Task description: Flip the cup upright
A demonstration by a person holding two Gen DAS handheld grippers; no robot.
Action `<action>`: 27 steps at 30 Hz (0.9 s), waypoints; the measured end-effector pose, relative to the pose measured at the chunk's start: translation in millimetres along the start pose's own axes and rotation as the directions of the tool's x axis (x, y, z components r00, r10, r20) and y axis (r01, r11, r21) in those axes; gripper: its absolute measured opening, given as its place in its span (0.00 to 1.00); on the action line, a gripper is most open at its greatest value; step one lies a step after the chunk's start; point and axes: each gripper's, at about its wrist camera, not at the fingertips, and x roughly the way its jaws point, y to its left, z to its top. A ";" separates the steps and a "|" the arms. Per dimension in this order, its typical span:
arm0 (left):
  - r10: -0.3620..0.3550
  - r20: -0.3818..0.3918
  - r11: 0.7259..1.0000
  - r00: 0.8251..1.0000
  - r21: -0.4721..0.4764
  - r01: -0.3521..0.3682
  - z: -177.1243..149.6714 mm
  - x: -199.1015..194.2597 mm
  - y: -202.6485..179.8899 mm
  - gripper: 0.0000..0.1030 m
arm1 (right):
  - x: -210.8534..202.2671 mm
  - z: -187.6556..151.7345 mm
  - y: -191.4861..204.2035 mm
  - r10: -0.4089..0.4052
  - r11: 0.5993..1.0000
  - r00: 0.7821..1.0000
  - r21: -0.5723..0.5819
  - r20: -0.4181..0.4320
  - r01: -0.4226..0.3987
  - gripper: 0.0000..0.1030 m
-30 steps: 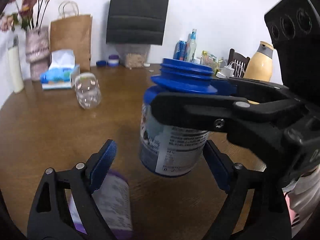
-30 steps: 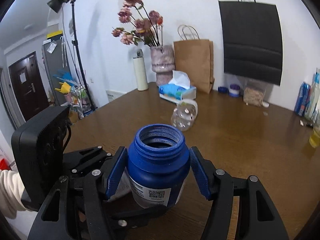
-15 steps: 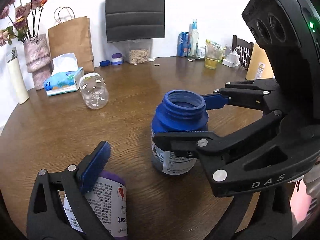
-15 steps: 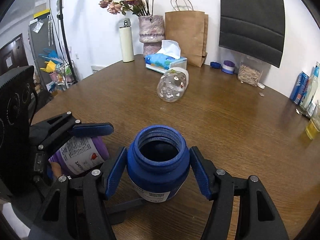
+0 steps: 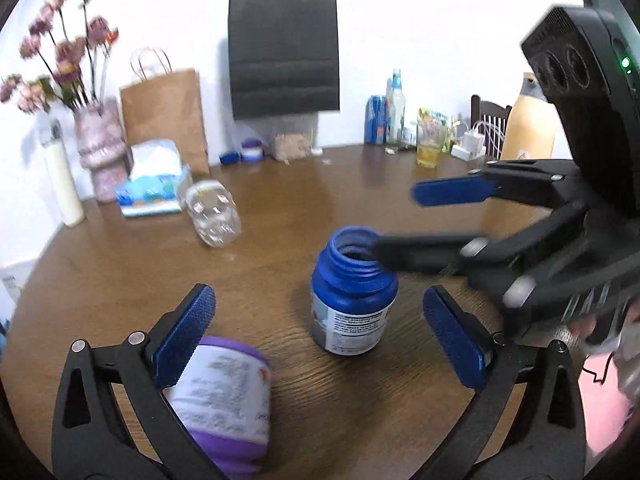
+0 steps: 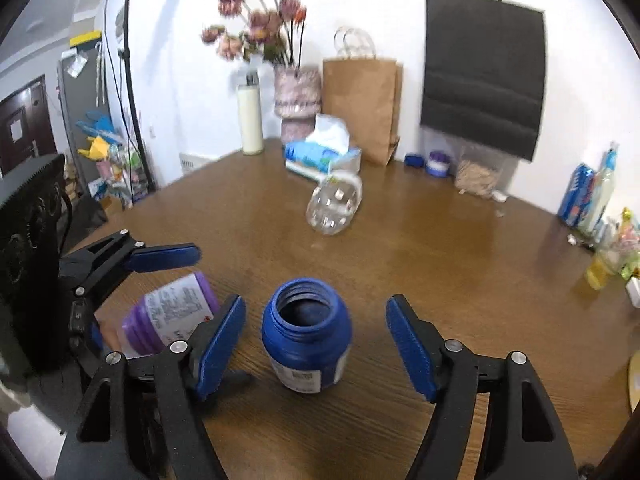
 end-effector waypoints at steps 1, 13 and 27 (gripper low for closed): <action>0.015 0.020 1.000 1.000 0.005 -0.015 0.7 -9.6 1.6 1.00 | -12.3 -0.4 -2.8 0.001 1.000 1.000 0.003 0.018 -0.001 0.75; 0.202 0.173 0.977 0.964 -0.100 -0.187 0.3 -89.1 16.2 1.00 | -95.4 -28.1 -24.0 -0.103 0.992 0.988 0.087 0.119 0.093 0.81; 0.488 0.182 0.857 0.853 -0.284 -0.430 -63.8 -175.6 -29.4 1.00 | -145.5 -84.4 17.9 -0.130 0.991 0.953 0.060 0.275 0.118 0.82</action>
